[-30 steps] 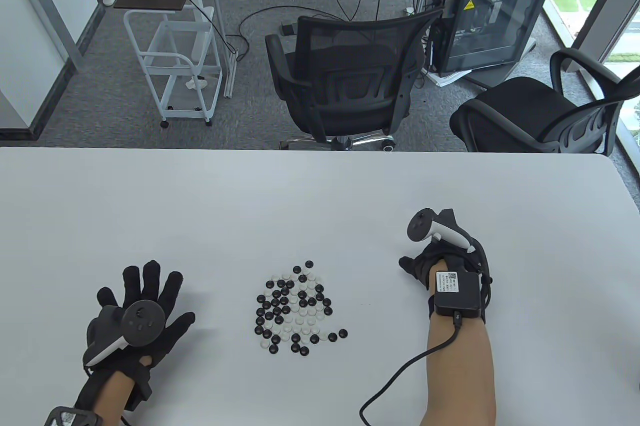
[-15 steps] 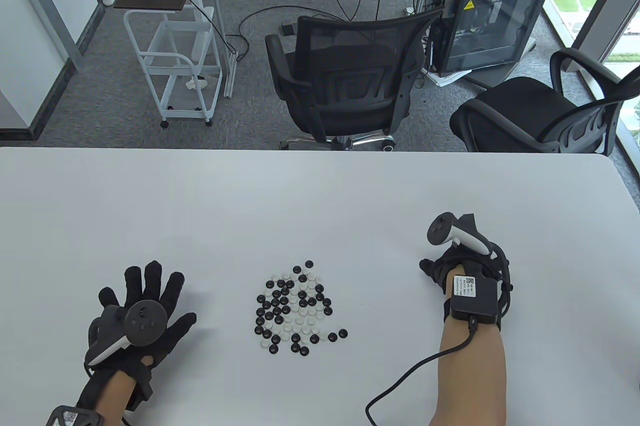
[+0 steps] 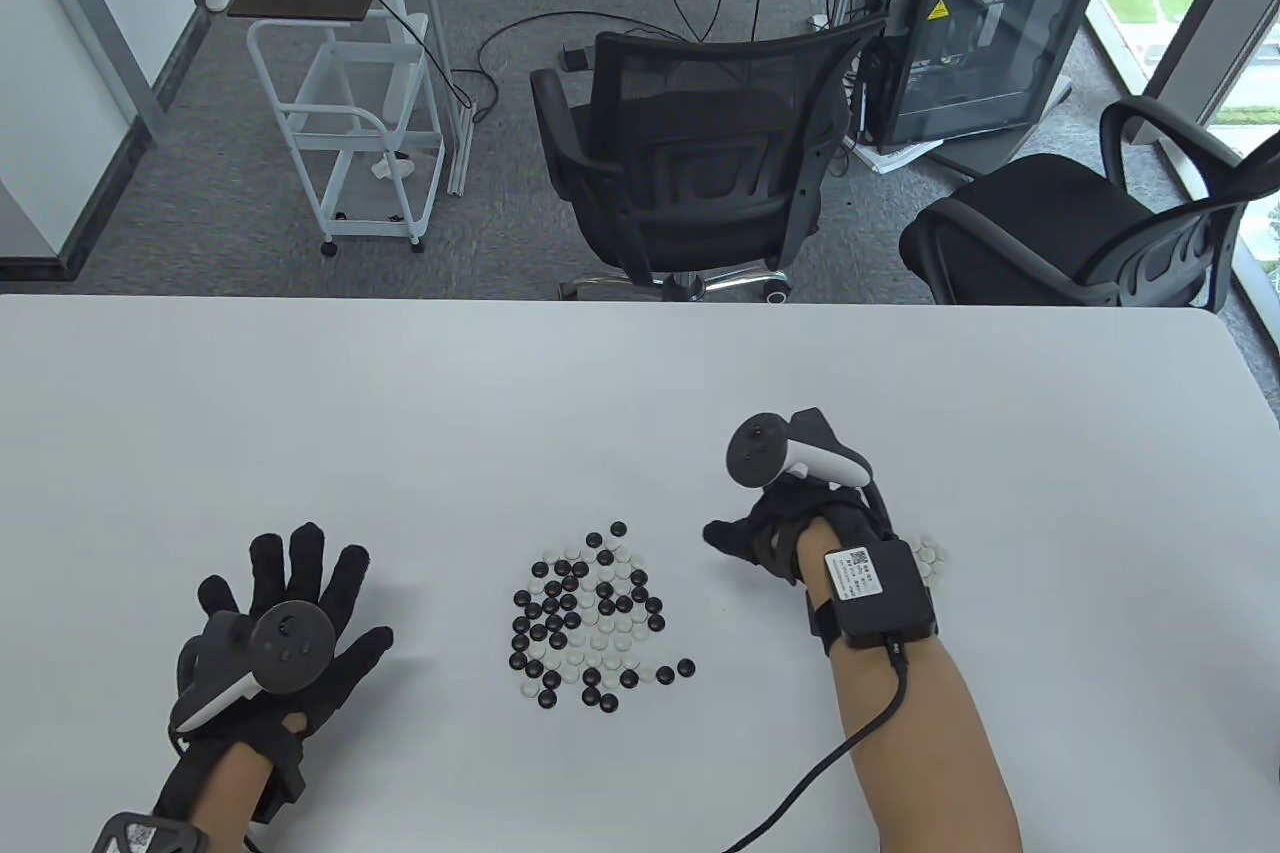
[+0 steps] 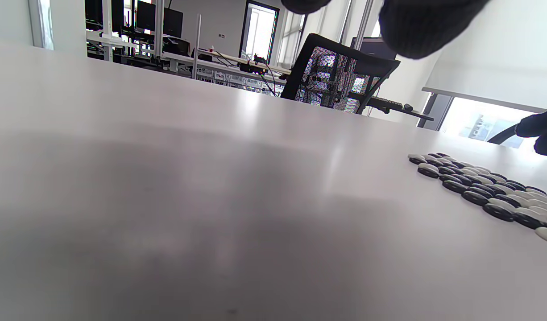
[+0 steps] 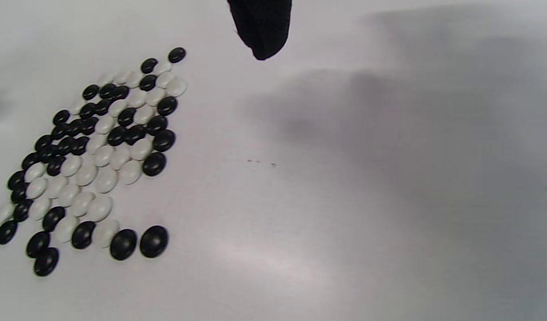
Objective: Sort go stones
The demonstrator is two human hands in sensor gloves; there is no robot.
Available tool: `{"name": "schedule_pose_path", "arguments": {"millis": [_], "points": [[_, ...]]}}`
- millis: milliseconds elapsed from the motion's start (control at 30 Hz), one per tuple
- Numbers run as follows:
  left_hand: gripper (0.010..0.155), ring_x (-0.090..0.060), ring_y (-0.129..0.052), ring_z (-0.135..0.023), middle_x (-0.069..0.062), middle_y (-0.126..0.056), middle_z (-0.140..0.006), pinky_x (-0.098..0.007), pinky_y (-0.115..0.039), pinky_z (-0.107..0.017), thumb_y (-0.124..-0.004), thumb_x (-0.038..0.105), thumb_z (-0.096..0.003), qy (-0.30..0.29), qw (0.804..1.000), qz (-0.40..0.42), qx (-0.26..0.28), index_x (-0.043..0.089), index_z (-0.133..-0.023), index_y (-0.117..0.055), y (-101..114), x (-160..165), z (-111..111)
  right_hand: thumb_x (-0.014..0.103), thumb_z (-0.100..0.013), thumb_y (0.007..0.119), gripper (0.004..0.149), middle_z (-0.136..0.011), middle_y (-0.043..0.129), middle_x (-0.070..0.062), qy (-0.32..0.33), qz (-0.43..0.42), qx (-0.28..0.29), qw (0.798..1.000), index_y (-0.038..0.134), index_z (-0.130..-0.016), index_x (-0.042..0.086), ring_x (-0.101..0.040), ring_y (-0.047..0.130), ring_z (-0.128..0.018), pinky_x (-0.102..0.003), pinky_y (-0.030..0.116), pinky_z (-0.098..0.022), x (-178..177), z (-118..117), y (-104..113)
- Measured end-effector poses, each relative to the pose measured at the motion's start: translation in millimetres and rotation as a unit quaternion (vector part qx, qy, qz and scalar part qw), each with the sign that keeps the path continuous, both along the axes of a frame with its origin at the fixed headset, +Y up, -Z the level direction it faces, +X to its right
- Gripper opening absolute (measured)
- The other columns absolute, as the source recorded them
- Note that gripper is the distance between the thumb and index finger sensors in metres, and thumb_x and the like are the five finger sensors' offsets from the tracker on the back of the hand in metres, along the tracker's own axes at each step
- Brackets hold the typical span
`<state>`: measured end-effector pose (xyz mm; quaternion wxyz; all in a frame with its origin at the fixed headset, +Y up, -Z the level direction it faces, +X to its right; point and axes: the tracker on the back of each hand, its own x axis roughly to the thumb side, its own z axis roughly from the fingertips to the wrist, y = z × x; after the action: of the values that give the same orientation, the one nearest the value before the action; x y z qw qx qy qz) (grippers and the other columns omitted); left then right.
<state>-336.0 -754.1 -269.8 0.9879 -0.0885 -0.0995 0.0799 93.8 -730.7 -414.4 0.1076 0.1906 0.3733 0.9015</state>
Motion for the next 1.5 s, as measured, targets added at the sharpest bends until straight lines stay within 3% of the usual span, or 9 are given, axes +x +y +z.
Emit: {"name": "schedule_pose_path", "arguments": {"millis": [233,567,867,1133,1500], "points": [[0.082,-0.056,0.011,-0.103,-0.026,0.006,-0.12,-0.084,0.004,-0.05,-0.056,0.061,-0.0608,0.001,1.0,0.005,0.003,0.02,-0.121,-0.02,0.4,-1.9,0.4,0.046,-0.058,0.054,0.067,-0.108,0.01,-0.046,0.056,-0.022,-0.011,0.998,0.065,-0.109,0.004,-0.074,0.001,-0.086,-0.094,0.017,-0.052,-54.0,2.6,-14.6],[0.082,-0.056,0.011,-0.103,-0.026,0.006,-0.12,-0.084,0.004,-0.05,-0.056,0.061,-0.0609,0.003,1.0,0.014,0.008,0.02,-0.121,-0.02,2.6,-5.6,1.9,0.046,-0.058,0.054,0.067,-0.107,0.007,-0.047,0.05,-0.01,-0.021,0.998,0.06,-0.111,0.006,-0.074,-0.001,-0.085,-0.094,0.017,-0.051,-59.8,-4.1,-35.6],[0.082,-0.056,0.012,-0.103,-0.026,0.006,-0.12,-0.083,0.005,-0.05,-0.056,0.061,-0.0608,0.006,1.0,0.014,0.007,0.02,-0.121,-0.019,3.6,-8.9,2.5,0.046,-0.058,0.054,0.066,-0.109,0.013,-0.045,-0.03,0.078,-0.01,0.996,0.067,-0.108,0.006,-0.074,0.002,-0.087,-0.094,0.017,-0.052,11.6,-11.2,-26.1],[0.082,-0.056,0.011,-0.102,-0.026,0.006,-0.12,-0.083,0.004,-0.05,-0.056,0.061,-0.0609,0.002,1.0,0.008,0.008,0.02,-0.121,-0.02,2.7,-7.5,2.1,0.046,-0.058,0.054,0.066,-0.109,0.012,-0.045,-0.105,0.15,-0.01,0.983,0.067,-0.108,0.005,-0.074,0.001,-0.087,-0.094,0.017,-0.052,83.7,-1.6,-22.4],[0.082,-0.056,0.011,-0.102,-0.026,0.006,-0.12,-0.084,0.004,-0.05,-0.056,0.061,-0.0609,0.002,1.0,0.003,0.006,0.02,-0.121,-0.019,2.2,-5.4,2.1,0.047,-0.058,0.054,0.067,-0.108,0.011,-0.045,-0.161,0.17,-0.006,0.972,0.064,-0.109,0.005,-0.074,0.001,-0.087,-0.094,0.017,-0.052,127.7,8.6,-23.7]]}}
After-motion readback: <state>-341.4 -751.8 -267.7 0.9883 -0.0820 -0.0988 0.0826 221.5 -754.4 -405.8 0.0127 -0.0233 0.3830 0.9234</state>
